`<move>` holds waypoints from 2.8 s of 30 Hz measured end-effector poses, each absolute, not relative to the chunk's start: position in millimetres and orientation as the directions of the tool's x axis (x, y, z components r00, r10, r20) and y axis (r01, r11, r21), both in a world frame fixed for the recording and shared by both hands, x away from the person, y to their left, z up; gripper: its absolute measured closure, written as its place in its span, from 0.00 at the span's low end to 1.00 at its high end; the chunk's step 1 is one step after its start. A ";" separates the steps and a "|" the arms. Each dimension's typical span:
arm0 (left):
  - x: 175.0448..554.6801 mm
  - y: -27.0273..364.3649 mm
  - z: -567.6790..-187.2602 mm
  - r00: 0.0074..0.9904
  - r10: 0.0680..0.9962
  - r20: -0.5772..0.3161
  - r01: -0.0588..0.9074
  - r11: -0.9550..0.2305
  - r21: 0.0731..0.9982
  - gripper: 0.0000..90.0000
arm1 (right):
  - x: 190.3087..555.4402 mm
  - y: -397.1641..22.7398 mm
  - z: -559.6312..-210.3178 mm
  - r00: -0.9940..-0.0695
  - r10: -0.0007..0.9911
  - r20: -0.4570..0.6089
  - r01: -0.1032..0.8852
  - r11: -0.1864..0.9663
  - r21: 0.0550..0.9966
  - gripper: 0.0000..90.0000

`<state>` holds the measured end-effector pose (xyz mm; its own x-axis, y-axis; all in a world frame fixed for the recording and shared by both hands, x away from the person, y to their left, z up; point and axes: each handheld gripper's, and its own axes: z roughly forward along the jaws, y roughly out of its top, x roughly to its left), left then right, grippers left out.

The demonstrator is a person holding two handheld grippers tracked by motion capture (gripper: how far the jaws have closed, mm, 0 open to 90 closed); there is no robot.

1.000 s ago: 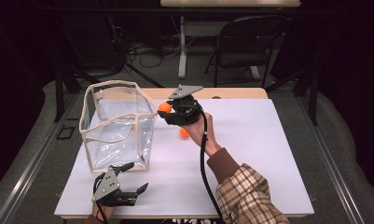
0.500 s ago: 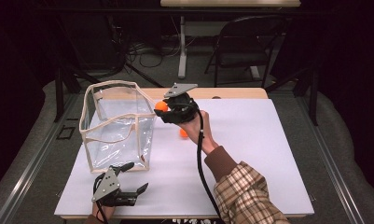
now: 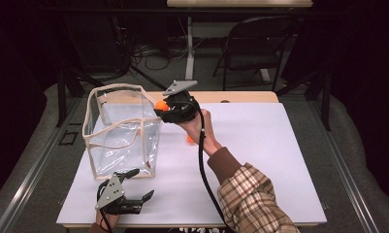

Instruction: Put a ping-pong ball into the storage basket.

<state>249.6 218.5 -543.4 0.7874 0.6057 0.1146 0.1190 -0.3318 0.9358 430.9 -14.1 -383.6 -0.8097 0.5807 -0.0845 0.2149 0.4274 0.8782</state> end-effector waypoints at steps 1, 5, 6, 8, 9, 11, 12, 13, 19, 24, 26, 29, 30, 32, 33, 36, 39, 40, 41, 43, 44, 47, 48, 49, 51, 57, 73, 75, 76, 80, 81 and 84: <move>249.5 218.4 -543.3 0.788 0.605 0.115 0.119 -0.333 0.936 0.18 | 431.4 -13.0 -383.4 -0.810 0.581 -0.084 0.215 0.427 0.878 0.57; 249.3 218.6 -543.2 0.787 0.605 0.116 0.116 -0.330 0.937 0.18 | 432.2 -10.1 -382.2 -0.808 0.583 -0.088 0.215 0.431 0.877 0.57; 249.5 218.6 -543.2 0.787 0.606 0.115 0.116 -0.330 0.937 0.18 | 432.5 -9.6 -381.6 -0.809 0.581 -0.091 0.213 0.434 0.875 0.57; 249.7 218.1 -543.4 0.788 0.605 0.114 0.119 -0.332 0.936 0.18 | 433.2 -8.1 -381.2 -0.809 0.581 -0.090 0.214 0.433 0.876 0.57; 249.4 217.9 -543.2 0.789 0.603 0.116 0.118 -0.334 0.935 0.18 | 433.8 -7.3 -381.1 -0.809 0.581 -0.089 0.216 0.434 0.874 0.57; 248.8 218.0 -543.0 0.789 0.603 0.117 0.116 -0.333 0.936 0.18 | 434.1 -6.0 -380.7 -0.808 0.583 -0.083 0.219 0.427 0.877 0.57; 248.8 218.3 -543.0 0.789 0.603 0.118 0.114 -0.332 0.936 0.18 | 434.1 -5.4 -380.5 -0.808 0.583 -0.078 0.220 0.423 0.879 0.57; 248.9 218.4 -543.1 0.788 0.604 0.116 0.115 -0.331 0.936 0.18 | 434.0 -4.5 -380.5 -0.809 0.582 -0.080 0.219 0.425 0.878 0.57; 249.4 217.8 -543.2 0.790 0.602 0.115 0.118 -0.334 0.935 0.18 | 437.9 1.2 -380.3 -0.810 0.581 -0.081 0.221 0.430 0.875 0.57; 249.3 218.3 -543.1 0.789 0.603 0.115 0.116 -0.330 0.937 0.18 | 440.0 5.7 -383.0 -0.808 0.584 -0.079 0.230 0.435 0.871 0.57; 249.7 218.3 -543.2 0.789 0.603 0.114 0.117 -0.330 0.937 0.18 | 441.5 7.4 -383.1 -0.809 0.582 -0.082 0.228 0.439 0.869 0.57; 249.7 217.9 -543.2 0.789 0.603 0.114 0.117 -0.330 0.937 0.18 | 443.0 11.2 -381.9 -0.808 0.583 -0.077 0.233 0.438 0.868 0.57; 249.7 217.7 -543.2 0.789 0.603 0.114 0.117 -0.330 0.937 0.18 | 443.6 12.6 -381.7 -0.810 0.581 -0.079 0.231 0.439 0.868 0.57; 249.5 217.8 -543.0 0.790 0.601 0.117 0.115 -0.332 0.936 0.18 | 443.6 15.3 -380.5 -0.810 0.580 -0.083 0.228 0.442 0.868 0.57; 249.6 218.0 -542.9 0.790 0.602 0.117 0.114 -0.332 0.936 0.18 | 443.7 16.3 -379.8 -0.809 0.582 -0.082 0.229 0.441 0.868 0.57; 249.7 217.8 -543.1 0.790 0.603 0.114 0.116 -0.330 0.937 0.18 | 444.1 20.1 -378.4 -0.808 0.583 -0.084 0.230 0.445 0.866 0.57; 249.8 217.6 -543.1 0.791 0.601 0.115 0.115 -0.330 0.937 0.18 | 446.1 23.6 -378.7 -0.808 0.584 -0.081 0.237 0.448 0.862 0.57; 249.8 217.6 -543.1 0.791 0.600 0.115 0.115 -0.331 0.937 0.18 | 446.5 24.6 -378.9 -0.808 0.584 -0.081 0.239 0.449 0.861 0.57; 249.7 217.8 -543.0 0.791 0.601 0.115 0.115 -0.330 0.937 0.18 | 447.1 25.4 -379.3 -0.809 0.582 -0.082 0.238 0.451 0.860 0.57; 249.9 217.6 -543.1 0.791 0.602 0.113 0.116 -0.328 0.937 0.18 | 447.7 27.1 -380.2 -0.809 0.583 -0.081 0.240 0.452 0.859 0.57; 249.9 217.7 -543.1 0.791 0.601 0.114 0.115 -0.330 0.937 0.18 | 448.2 28.0 -380.8 -0.808 0.583 -0.082 0.239 0.453 0.859 0.57; 249.8 217.8 -543.0 0.790 0.602 0.114 0.115 -0.328 0.937 0.18 | 449.8 29.5 -382.8 -0.808 0.583 -0.081 0.245 0.459 0.854 0.57; 249.9 217.8 -543.1 0.790 0.603 0.113 0.116 -0.328 0.937 0.18 | 450.3 29.8 -383.4 -0.808 0.584 -0.080 0.247 0.459 0.853 0.57; 249.8 217.7 -543.0 0.790 0.602 0.114 0.116 -0.329 0.937 0.18 | 450.7 30.3 -384.0 -0.808 0.584 -0.077 0.248 0.456 0.855 0.57; 249.7 217.6 -543.0 0.791 0.601 0.115 0.114 -0.330 0.937 0.18 | 451.1 30.6 -384.6 -0.809 0.583 -0.075 0.250 0.456 0.854 0.57; 250.1 217.6 -543.2 0.790 0.603 0.112 0.117 -0.327 0.938 0.18 | 453.6 32.2 -385.2 -0.809 0.584 -0.069 0.257 0.457 0.851 0.57; 249.9 218.5 -542.8 0.791 0.602 0.113 0.115 -0.327 0.938 0.18 | 457.3 27.5 -392.7 -0.808 0.588 -0.019 0.310 0.454 0.835 0.31; 250.0 218.2 -542.8 0.791 0.601 0.113 0.115 -0.328 0.938 0.18 | 455.0 21.1 -394.2 -0.809 0.588 -0.011 0.315 0.449 0.836 0.28; 250.0 218.0 -542.8 0.792 0.601 0.113 0.116 -0.328 0.937 0.18 | 454.4 17.3 -395.0 -0.812 0.584 -0.009 0.315 0.451 0.835 0.25; 250.2 217.7 -542.9 0.792 0.601 0.112 0.117 -0.328 0.937 0.18 | 451.4 2.7 -397.8 -0.814 0.581 0.020 0.326 0.428 0.843 0.20; 250.2 217.6 -542.9 0.792 0.601 0.112 0.116 -0.329 0.937 0.18 | 450.5 -0.4 -398.0 -0.813 0.582 0.019 0.326 0.428 0.843 0.19; 250.1 217.8 -542.9 0.791 0.601 0.113 0.116 -0.329 0.937 0.18 | 447.5 -9.3 -398.9 -0.818 0.575 0.023 0.320 0.422 0.848 0.17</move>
